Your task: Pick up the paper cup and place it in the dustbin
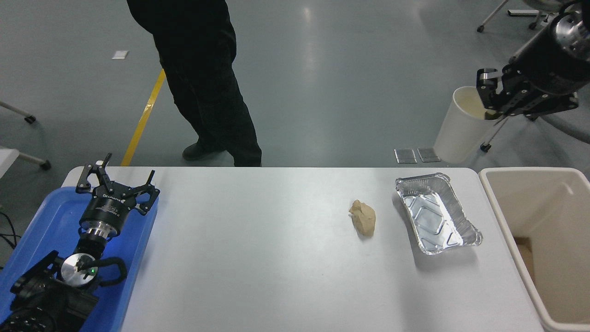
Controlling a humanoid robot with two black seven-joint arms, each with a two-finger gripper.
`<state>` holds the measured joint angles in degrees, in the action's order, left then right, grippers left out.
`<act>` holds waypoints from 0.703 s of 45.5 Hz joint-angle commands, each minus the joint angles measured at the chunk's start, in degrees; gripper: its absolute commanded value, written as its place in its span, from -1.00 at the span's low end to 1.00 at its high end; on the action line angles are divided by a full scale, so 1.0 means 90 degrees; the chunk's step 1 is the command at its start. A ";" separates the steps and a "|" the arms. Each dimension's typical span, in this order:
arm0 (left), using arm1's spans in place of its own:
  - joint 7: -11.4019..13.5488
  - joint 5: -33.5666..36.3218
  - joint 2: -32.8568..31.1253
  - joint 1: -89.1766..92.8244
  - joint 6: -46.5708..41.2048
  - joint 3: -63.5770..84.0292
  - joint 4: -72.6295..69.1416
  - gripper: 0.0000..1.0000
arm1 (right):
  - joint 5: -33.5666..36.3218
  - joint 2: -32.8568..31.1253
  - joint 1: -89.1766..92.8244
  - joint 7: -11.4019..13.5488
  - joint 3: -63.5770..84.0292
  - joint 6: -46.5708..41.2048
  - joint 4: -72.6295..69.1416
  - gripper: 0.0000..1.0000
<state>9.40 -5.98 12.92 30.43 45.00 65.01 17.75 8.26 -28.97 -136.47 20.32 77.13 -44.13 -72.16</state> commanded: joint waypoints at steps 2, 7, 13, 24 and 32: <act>0.0000 0.0001 0.0000 -0.0002 0.0000 0.0004 0.0001 0.99 | -0.0069 -0.1048 0.0943 -0.0002 0.0796 0.0303 0.0858 -1.00; 0.0000 0.0001 0.0000 -0.0002 0.0000 0.0004 0.0001 0.99 | -0.0069 -0.1662 0.1715 -0.0012 0.0659 0.0459 0.1542 -1.00; 0.0000 0.0001 0.0000 -0.0002 0.0000 0.0004 -0.0009 0.99 | -0.0069 -0.2298 0.2691 -0.0022 0.0142 0.1034 0.2079 -1.00; 0.0010 0.0001 0.0000 -0.0002 0.0000 0.0004 0.0001 0.99 | -0.0166 -0.2777 0.5229 -0.0100 -0.1332 0.2802 0.2870 -1.00; 0.0000 0.0001 0.0000 -0.0002 0.0000 0.0004 -0.0009 0.99 | -0.0703 -0.2436 0.7047 -0.0705 -0.2261 0.3506 0.3817 -1.00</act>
<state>9.41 -5.97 12.92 30.41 45.00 65.04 17.72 5.91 -51.39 -93.85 18.42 67.13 -22.55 -47.65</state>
